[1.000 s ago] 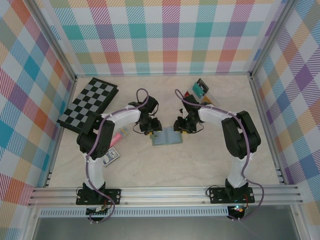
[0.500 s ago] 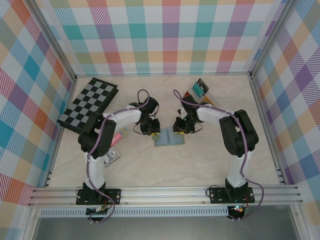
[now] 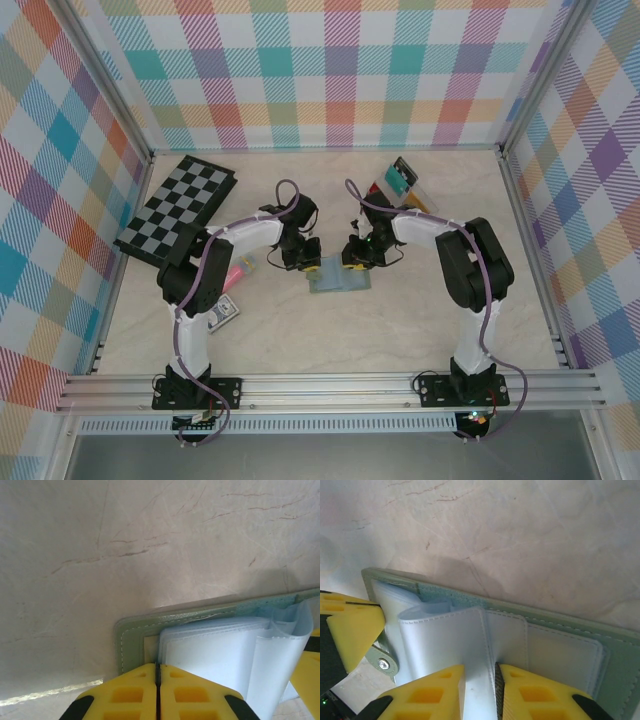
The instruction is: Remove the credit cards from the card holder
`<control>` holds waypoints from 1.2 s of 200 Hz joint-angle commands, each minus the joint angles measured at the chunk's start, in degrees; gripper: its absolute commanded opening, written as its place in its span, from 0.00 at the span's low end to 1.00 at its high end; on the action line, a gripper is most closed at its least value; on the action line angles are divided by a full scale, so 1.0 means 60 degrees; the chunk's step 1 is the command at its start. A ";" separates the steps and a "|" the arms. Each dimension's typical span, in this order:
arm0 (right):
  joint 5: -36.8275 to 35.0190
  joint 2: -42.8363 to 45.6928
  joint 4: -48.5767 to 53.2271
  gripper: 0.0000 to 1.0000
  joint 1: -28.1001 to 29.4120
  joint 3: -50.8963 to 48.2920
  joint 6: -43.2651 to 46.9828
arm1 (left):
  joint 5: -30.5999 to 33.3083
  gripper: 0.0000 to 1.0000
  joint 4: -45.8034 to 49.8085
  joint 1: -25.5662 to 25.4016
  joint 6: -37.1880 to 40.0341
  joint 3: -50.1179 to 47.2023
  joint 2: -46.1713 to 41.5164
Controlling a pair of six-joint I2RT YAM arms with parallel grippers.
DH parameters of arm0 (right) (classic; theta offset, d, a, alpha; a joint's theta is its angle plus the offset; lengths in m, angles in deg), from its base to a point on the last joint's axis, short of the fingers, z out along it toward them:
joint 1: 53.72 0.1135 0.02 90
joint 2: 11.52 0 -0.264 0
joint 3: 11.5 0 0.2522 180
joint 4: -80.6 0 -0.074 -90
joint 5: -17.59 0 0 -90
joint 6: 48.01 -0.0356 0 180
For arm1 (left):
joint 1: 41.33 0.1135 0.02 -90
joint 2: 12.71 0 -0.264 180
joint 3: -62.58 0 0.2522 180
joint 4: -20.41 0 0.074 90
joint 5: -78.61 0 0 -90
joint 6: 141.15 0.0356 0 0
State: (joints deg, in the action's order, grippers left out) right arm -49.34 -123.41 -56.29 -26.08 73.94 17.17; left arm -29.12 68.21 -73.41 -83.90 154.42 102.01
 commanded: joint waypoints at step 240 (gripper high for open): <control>-0.9371 0.8803 -0.4134 1.00 -0.2437 -0.5217 0.2009 | 0.8562 1.00 -0.1703 0.2460 0.1976 -0.5267 -0.8651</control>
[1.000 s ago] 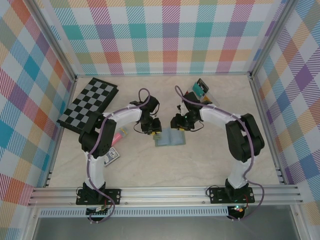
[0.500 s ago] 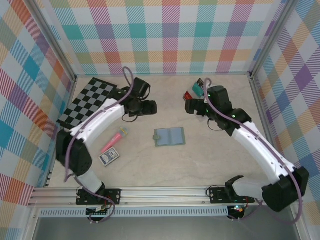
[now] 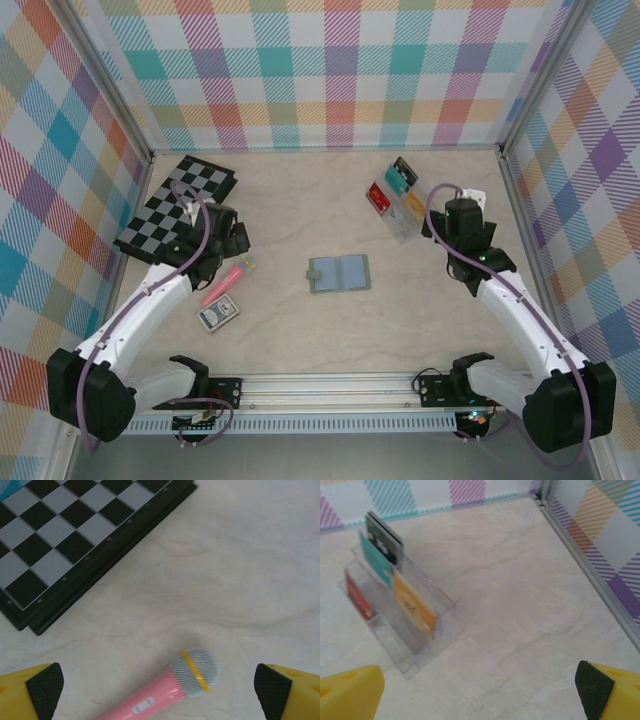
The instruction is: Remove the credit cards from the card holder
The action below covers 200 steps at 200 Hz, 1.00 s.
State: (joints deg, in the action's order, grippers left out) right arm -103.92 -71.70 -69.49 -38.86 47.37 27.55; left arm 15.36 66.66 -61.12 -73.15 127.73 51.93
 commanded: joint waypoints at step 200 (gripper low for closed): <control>0.4001 -0.2903 -0.9671 1.00 -0.1837 -0.3979 0.2343 | -0.3090 1.00 -1.3395 0.2405 0.3784 -0.6017 0.1479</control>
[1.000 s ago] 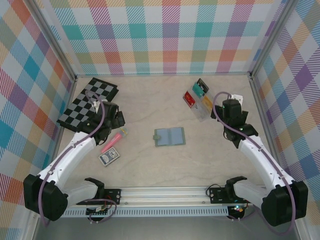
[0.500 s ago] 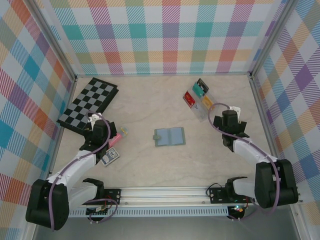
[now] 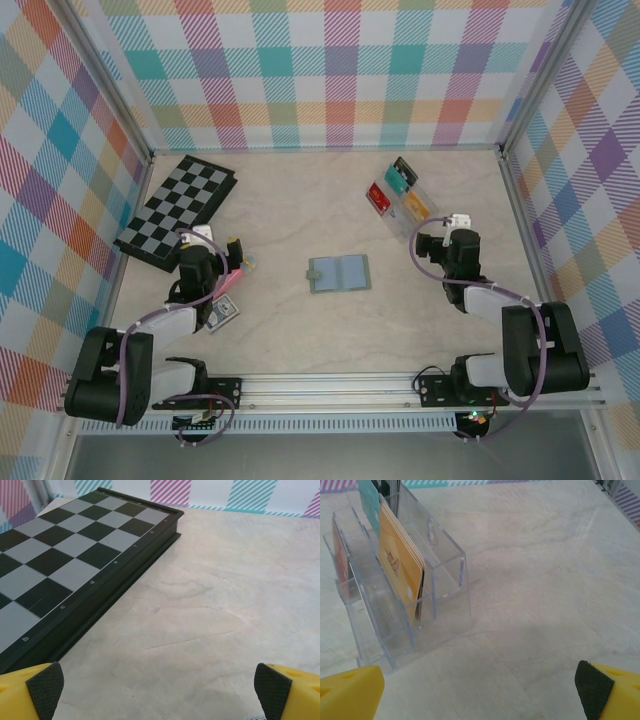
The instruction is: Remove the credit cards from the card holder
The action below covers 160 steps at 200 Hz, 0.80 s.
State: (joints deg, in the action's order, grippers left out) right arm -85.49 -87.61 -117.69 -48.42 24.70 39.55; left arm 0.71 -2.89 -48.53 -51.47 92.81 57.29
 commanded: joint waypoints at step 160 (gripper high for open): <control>0.1854 -0.1889 -0.2356 1.00 -0.0699 0.0201 0.0243 | 0.0335 1.00 -0.1895 0.0355 -0.0044 0.1049 0.3246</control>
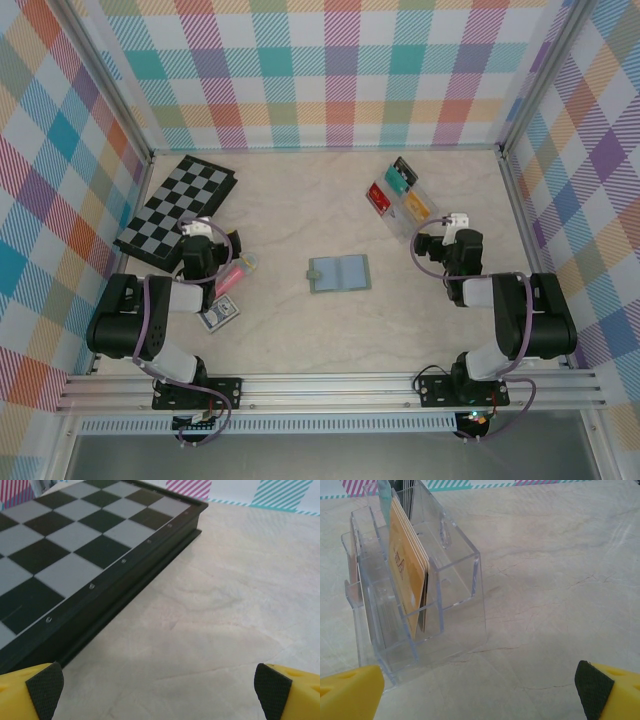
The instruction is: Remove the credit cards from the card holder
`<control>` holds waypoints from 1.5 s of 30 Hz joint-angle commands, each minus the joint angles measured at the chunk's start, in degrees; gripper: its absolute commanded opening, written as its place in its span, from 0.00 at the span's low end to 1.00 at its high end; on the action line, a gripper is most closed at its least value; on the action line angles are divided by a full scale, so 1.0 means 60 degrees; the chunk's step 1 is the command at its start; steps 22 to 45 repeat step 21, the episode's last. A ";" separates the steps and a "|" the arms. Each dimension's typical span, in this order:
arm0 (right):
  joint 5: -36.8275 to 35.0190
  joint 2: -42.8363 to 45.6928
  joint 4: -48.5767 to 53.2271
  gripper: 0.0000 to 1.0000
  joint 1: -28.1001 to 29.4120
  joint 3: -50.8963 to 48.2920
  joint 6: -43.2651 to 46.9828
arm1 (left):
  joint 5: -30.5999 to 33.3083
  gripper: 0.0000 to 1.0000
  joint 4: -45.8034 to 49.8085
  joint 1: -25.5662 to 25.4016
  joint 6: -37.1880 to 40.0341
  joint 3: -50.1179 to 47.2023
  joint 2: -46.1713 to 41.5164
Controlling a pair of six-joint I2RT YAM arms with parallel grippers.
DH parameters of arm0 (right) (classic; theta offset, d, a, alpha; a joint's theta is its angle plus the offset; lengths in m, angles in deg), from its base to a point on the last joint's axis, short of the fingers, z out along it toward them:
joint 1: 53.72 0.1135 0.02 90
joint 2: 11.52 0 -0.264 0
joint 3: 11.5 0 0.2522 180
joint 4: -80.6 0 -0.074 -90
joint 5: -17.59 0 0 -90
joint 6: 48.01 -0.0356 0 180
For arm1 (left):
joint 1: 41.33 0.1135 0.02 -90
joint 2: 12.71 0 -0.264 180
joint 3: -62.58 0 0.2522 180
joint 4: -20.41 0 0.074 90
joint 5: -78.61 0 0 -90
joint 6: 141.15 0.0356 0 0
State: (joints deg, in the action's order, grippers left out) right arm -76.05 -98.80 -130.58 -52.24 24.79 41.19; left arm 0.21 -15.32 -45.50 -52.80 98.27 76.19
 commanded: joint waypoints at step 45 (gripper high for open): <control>0.0284 -0.0015 -0.0253 1.00 -0.0074 0.0173 -0.0025 | 0.0320 1.00 0.0253 -0.0141 0.0215 0.0205 0.0124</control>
